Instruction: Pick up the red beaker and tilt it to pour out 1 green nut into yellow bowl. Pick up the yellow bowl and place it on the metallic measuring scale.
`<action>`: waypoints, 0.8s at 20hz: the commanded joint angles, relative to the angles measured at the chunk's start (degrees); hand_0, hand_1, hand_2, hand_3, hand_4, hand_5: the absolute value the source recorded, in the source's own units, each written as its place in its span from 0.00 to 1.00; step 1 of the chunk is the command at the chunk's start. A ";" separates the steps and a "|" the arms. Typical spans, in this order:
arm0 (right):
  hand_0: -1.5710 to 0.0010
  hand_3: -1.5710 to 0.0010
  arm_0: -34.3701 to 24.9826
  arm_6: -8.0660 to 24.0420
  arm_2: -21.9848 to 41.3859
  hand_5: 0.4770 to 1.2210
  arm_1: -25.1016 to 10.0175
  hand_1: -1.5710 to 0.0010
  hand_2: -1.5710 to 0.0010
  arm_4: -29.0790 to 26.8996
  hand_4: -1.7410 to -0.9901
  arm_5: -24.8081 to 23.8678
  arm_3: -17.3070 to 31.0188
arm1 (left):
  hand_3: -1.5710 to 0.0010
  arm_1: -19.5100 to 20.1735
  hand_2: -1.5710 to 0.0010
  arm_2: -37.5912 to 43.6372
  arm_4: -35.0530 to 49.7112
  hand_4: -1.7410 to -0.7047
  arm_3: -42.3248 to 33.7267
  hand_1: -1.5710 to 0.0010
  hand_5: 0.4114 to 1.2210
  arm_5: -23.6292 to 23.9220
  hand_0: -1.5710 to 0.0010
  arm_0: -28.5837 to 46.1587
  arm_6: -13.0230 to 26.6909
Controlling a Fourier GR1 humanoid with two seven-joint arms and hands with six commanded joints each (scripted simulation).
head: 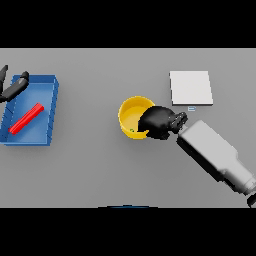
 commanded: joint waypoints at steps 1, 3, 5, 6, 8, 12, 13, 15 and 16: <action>0.02 0.16 0.23 0.35 -0.25 0.99 -0.15 0.02 0.16 -0.18 0.02 0.06 -0.52 | 1.00 -0.14 1.00 -0.18 0.07 0.99 -0.44 1.00 0.35 0.20 1.00 0.05 0.60; 0.01 0.15 -0.65 1.42 -2.04 0.99 -0.88 0.02 0.15 -1.59 0.01 1.91 -1.74 | 1.00 0.19 1.00 -0.04 0.24 0.99 -0.46 1.00 0.35 0.07 1.00 0.38 0.58; 0.01 0.18 0.07 2.81 -3.25 0.99 -1.67 0.01 0.12 -3.01 0.01 3.63 -4.69 | 1.00 0.44 1.00 0.05 0.31 0.98 -0.78 1.00 0.35 0.26 1.00 0.95 0.22; 0.01 0.20 -0.15 3.61 -4.06 1.00 -2.43 0.01 0.10 -3.39 0.01 4.29 -6.34 | 1.00 0.23 1.00 -0.01 0.17 0.98 -0.17 1.00 0.35 -0.11 1.00 0.71 0.02; 0.00 0.23 -0.58 3.85 -5.62 1.00 -3.98 0.01 0.09 -4.01 0.00 4.57 -7.48 | 1.00 0.32 1.00 -0.24 -0.07 0.98 -0.94 1.00 0.34 0.30 1.00 1.15 -0.32; 0.00 0.26 -0.88 6.25 -7.72 1.00 -5.65 0.00 0.05 -3.91 0.00 3.89 -9.06 | 1.00 0.71 1.00 -0.43 -0.10 0.99 -1.78 1.00 0.34 0.21 1.00 0.36 1.21; 0.01 0.26 -1.37 5.74 -8.10 1.00 -5.86 0.00 0.04 -4.03 0.00 3.72 -8.64 | 1.00 1.12 1.00 -0.35 -0.05 0.99 -2.41 1.00 0.34 0.32 1.00 0.52 1.09; 0.00 0.26 -2.25 6.09 -9.02 1.00 -6.58 0.00 0.03 -3.75 0.00 3.40 -7.50 | 1.00 1.28 1.00 -0.06 0.17 0.98 -2.12 1.00 0.35 0.25 1.00 0.43 1.19; 0.00 0.26 -2.67 6.32 -9.58 1.00 -7.06 0.00 0.04 -3.78 0.00 3.03 -7.01 | 1.00 0.93 1.00 -0.35 0.13 0.98 -2.62 1.00 0.35 0.57 1.00 0.38 1.75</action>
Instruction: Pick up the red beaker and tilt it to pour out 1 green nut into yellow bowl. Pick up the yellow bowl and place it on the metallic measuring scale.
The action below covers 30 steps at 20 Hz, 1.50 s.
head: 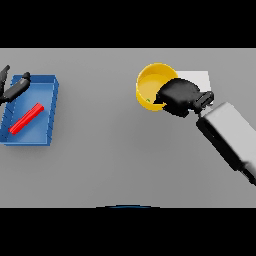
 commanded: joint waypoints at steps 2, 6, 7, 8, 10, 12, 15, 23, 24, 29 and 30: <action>0.00 0.27 0.14 -1.20 -0.58 1.00 -0.87 0.00 0.03 0.29 0.00 -1.92 1.15 | 1.00 0.42 1.00 0.10 0.11 0.98 -0.59 1.00 0.37 0.37 1.00 1.29 -0.93; 0.00 0.27 -1.04 -1.11 -3.00 1.00 -1.36 0.00 0.03 0.42 0.00 -5.01 6.93 | 1.00 0.83 1.00 0.03 0.08 0.98 -0.55 1.00 0.38 0.30 1.00 0.51 1.26; 0.00 0.27 -1.30 -2.06 -3.54 1.00 -1.84 0.00 0.02 0.65 0.00 -5.92 8.84 | 1.00 0.84 1.00 -0.07 0.19 0.97 -1.35 1.00 0.39 0.57 1.00 0.97 1.18; 0.00 0.27 -1.63 -2.11 -3.96 1.00 -2.06 0.00 0.02 0.94 0.00 -7.09 10.15 | 1.00 0.67 1.00 0.01 0.42 0.97 -1.68 1.00 0.39 0.86 1.00 0.99 1.46; 0.00 0.27 -1.73 -4.19 -4.43 1.00 -2.83 0.00 0.02 1.74 0.00 -9.92 13.37 | 1.00 0.42 1.00 -0.33 0.07 0.97 -1.87 1.00 0.40 1.45 1.00 0.78 2.35; 0.00 0.27 -2.71 -2.91 -5.39 1.00 -2.39 0.00 0.02 1.91 0.00 -10.99 16.81 | 1.00 0.85 1.00 -0.14 0.04 0.97 -1.47 1.00 0.40 1.14 1.00 0.60 2.55; 0.00 0.26 -4.06 -4.05 -6.24 1.00 -1.64 0.00 0.05 2.55 0.00 -13.71 23.34 | 1.00 0.79 1.00 -0.23 -0.08 0.99 -0.84 1.00 0.39 0.39 1.00 0.29 2.38; 0.01 0.13 -6.63 -6.45 -8.44 1.00 0.96 0.00 0.11 2.17 0.00 -16.52 35.82 | 1.00 1.25 1.00 -0.18 -0.20 0.98 -1.34 1.00 0.37 0.60 1.00 0.23 2.74; 0.01 0.10 -6.99 -6.03 -8.75 1.00 1.45 0.00 0.11 1.86 0.00 -16.23 36.46 | 1.00 0.74 1.00 -0.31 -0.23 0.98 -1.02 1.00 0.37 0.69 1.00 0.35 2.44; 0.11 0.13 -7.22 -6.21 -9.01 1.00 1.64 0.00 0.12 1.62 0.00 -15.04 38.09 | 1.00 0.77 1.00 -0.44 -0.17 0.98 -1.37 1.00 0.37 0.73 1.00 0.39 3.11; 0.15 0.24 -7.40 -5.89 -9.42 1.00 1.76 0.07 0.09 1.22 0.00 -14.56 38.29 | 1.00 0.96 1.00 -0.39 -0.04 0.98 -1.46 1.00 0.38 0.51 1.00 0.76 2.73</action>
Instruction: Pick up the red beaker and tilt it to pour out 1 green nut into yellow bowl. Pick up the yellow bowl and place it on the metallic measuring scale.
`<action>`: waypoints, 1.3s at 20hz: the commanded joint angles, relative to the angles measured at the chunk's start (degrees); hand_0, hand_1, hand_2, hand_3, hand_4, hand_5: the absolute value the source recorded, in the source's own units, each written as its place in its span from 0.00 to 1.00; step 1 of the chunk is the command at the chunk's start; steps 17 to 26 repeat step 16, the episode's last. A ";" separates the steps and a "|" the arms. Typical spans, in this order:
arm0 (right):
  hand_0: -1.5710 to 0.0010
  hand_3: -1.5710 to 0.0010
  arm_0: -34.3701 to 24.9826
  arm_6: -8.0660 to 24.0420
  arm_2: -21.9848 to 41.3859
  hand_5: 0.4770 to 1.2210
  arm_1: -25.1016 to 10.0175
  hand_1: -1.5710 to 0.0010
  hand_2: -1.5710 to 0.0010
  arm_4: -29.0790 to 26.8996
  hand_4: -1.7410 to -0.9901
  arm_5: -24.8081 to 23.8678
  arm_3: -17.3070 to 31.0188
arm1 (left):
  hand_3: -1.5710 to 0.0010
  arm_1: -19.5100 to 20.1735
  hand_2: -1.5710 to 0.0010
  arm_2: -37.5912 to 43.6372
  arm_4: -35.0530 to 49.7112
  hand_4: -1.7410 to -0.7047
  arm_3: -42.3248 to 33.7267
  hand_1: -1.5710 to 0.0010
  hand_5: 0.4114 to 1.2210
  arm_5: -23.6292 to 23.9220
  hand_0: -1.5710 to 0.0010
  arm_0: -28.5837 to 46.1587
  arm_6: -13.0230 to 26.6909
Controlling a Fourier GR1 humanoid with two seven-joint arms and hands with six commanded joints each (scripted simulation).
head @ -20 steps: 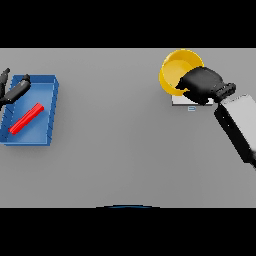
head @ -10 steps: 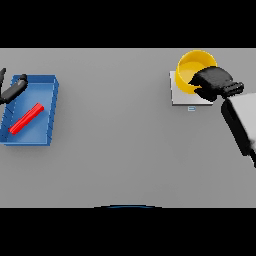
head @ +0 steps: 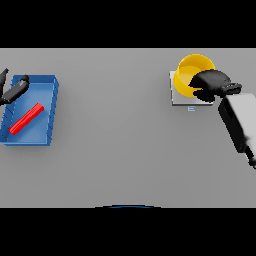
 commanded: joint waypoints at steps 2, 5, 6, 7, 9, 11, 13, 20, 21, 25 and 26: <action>0.43 0.40 0.50 -0.31 -0.52 0.89 -0.10 0.27 0.24 -0.60 0.11 0.61 -0.50 | 1.00 -0.15 1.00 0.36 0.17 0.97 0.78 1.00 0.38 -0.24 1.00 -0.21 -0.44; 0.71 0.57 -0.09 1.25 -0.59 0.66 -0.12 0.55 0.49 -0.41 0.24 1.97 0.91 | 1.00 -0.96 1.00 0.03 -0.19 0.98 1.44 1.00 0.39 -0.33 1.00 -0.78 -0.34; 0.76 0.61 -0.55 1.37 -0.47 0.61 0.08 0.63 0.56 -0.29 0.27 2.23 1.11 | 1.00 -1.20 1.00 0.00 -0.20 0.98 2.09 1.00 0.38 -0.64 1.00 -0.96 -0.45; 0.81 0.64 -0.33 -0.03 0.12 0.57 -0.06 0.70 0.62 0.07 0.30 2.05 1.06 | 1.00 -0.41 1.00 0.31 0.05 0.98 1.86 1.00 0.37 -1.16 1.00 -0.55 -0.96; 0.88 0.69 -0.87 -1.55 0.75 0.51 -0.72 0.81 0.72 0.78 0.34 1.90 1.39 | 1.00 -0.55 1.00 0.01 -0.13 0.98 0.99 1.00 0.36 -0.68 1.00 -0.58 -0.54; 0.92 0.74 -1.15 -1.69 0.89 0.47 -0.72 0.88 0.80 1.05 0.38 1.88 2.17 | 1.00 -0.23 1.00 0.23 0.06 0.98 0.38 1.00 0.36 -0.02 1.00 -0.02 -0.64; 0.95 0.78 -0.77 -0.71 0.87 0.43 -0.50 0.92 0.87 0.97 0.41 2.53 2.50 | 1.00 -0.09 1.00 0.43 0.37 0.98 -0.07 1.00 0.35 0.09 1.00 0.10 -0.60; 0.97 0.83 -0.19 0.28 0.70 0.38 -0.69 0.96 0.93 0.28 0.44 4.29 0.76 | 1.00 -0.01 1.00 0.46 0.61 0.99 0.28 1.00 0.35 -0.49 1.00 0.21 -0.51; 0.97 0.83 -0.19 0.28 0.70 0.38 -0.69 0.96 0.93 0.28 0.44 4.29 0.76 | 1.00 -0.01 1.00 0.46 0.61 0.99 0.28 1.00 0.35 -0.49 1.00 0.21 -0.51; 0.97 0.83 -0.19 0.28 0.70 0.38 -0.69 0.96 0.93 0.28 0.44 4.29 0.76 | 1.00 -0.01 1.00 0.46 0.61 0.99 0.28 1.00 0.35 -0.49 1.00 0.21 -0.51; 0.97 0.83 -0.19 0.28 0.70 0.38 -0.69 0.96 0.93 0.28 0.44 4.29 0.76 | 1.00 -0.01 1.00 0.46 0.61 0.99 0.28 1.00 0.35 -0.49 1.00 0.21 -0.51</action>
